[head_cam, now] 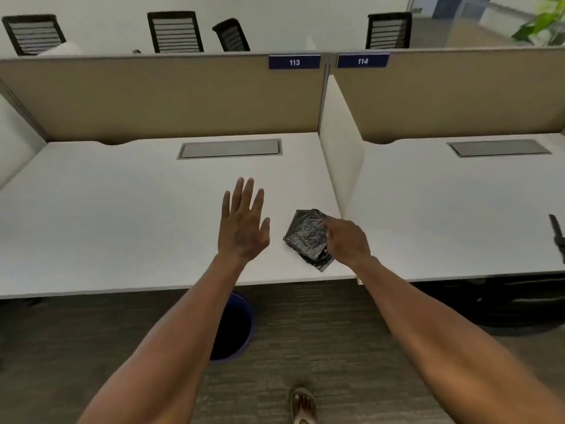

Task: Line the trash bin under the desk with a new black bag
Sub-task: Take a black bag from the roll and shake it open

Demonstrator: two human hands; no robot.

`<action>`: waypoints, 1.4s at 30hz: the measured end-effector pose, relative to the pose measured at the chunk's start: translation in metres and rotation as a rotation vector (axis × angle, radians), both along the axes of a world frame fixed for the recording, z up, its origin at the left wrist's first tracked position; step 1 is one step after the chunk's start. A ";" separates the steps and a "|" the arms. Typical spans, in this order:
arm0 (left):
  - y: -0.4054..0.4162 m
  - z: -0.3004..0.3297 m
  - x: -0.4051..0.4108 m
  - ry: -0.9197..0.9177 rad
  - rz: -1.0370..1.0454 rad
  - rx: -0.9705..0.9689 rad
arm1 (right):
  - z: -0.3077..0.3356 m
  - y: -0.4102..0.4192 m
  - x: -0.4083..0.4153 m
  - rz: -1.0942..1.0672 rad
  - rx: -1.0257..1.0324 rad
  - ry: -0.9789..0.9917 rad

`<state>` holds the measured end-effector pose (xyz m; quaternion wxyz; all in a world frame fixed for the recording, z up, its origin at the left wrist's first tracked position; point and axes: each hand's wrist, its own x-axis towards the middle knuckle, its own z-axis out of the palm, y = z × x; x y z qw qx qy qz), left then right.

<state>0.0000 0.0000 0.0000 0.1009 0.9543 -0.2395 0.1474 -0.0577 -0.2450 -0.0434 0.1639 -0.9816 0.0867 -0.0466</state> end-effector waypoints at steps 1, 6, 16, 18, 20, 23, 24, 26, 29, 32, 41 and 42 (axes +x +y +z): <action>-0.004 -0.005 0.003 0.024 0.019 0.015 | -0.006 -0.005 0.005 0.011 -0.028 0.050; -0.016 -0.030 0.020 0.085 0.051 -0.011 | -0.039 -0.021 0.029 0.155 -0.170 0.251; -0.047 -0.057 0.037 0.141 0.057 -0.077 | -0.082 -0.038 0.056 0.304 -0.340 0.284; -0.053 -0.064 0.036 0.160 0.061 -0.096 | -0.087 -0.040 0.058 0.308 -0.309 0.264; -0.058 -0.071 0.034 0.190 0.073 -0.124 | -0.091 -0.042 0.060 0.294 -0.260 0.218; -0.064 -0.080 0.028 0.241 0.098 -0.182 | -0.093 -0.042 0.064 0.240 -0.139 0.104; -0.066 -0.081 0.025 0.279 0.115 -0.204 | -0.092 -0.041 0.066 0.213 -0.085 0.064; -0.070 -0.082 0.018 0.409 0.165 -0.269 | -0.085 -0.038 0.070 0.160 0.032 -0.001; -0.074 -0.084 0.007 0.653 0.244 -0.372 | -0.072 -0.031 0.071 0.137 0.182 -0.095; -0.079 -0.081 0.002 0.776 0.298 -0.482 | -0.059 -0.023 0.068 0.165 0.266 -0.168; -0.068 -0.055 -0.006 0.756 0.341 -0.970 | -0.008 -0.003 0.050 0.271 0.407 -0.227; -0.064 -0.051 -0.008 0.742 0.340 -1.010 | -0.001 -0.003 0.048 0.291 0.407 -0.219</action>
